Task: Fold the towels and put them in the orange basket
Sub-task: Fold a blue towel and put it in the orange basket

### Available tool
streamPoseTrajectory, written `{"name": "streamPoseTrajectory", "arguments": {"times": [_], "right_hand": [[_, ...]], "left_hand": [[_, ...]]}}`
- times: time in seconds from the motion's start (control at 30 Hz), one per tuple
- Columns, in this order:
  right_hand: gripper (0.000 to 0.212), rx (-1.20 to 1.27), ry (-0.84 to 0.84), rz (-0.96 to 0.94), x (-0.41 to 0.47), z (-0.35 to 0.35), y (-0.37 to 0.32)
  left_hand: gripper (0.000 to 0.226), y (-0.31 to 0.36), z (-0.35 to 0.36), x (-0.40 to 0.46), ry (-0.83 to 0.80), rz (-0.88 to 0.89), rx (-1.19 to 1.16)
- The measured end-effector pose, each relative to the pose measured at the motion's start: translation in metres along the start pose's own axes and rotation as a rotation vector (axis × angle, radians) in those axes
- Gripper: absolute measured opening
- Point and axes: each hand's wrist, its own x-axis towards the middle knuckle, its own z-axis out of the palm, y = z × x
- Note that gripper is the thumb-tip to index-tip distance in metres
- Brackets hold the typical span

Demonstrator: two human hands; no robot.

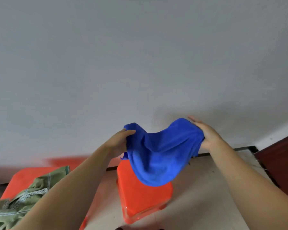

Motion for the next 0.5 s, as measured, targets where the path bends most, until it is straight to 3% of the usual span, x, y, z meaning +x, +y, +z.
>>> {"name": "streamPoseTrajectory", "arguments": {"times": [0.07,0.23,0.37,0.43,0.5], "right_hand": [[0.023,0.109,0.086,0.053,0.0,-0.015,0.009],[0.02,0.223,0.226,0.126,-0.01,-0.04,0.029],[0.038,0.215,0.293,0.37,-0.01,-0.043,0.06],[0.031,0.161,0.169,0.5,-0.022,-0.032,0.067],[0.023,0.076,0.107,0.51,-0.023,-0.024,0.069]], "left_hand": [[0.031,0.015,0.007,-0.005,-0.103,0.005,0.108],[0.042,0.042,0.017,-0.009,-0.008,0.041,0.552],[0.042,0.055,0.025,-0.016,0.052,0.08,0.458],[0.039,0.056,0.023,-0.013,0.112,0.1,0.414],[0.034,0.054,0.018,-0.01,0.234,0.091,0.378]]}}
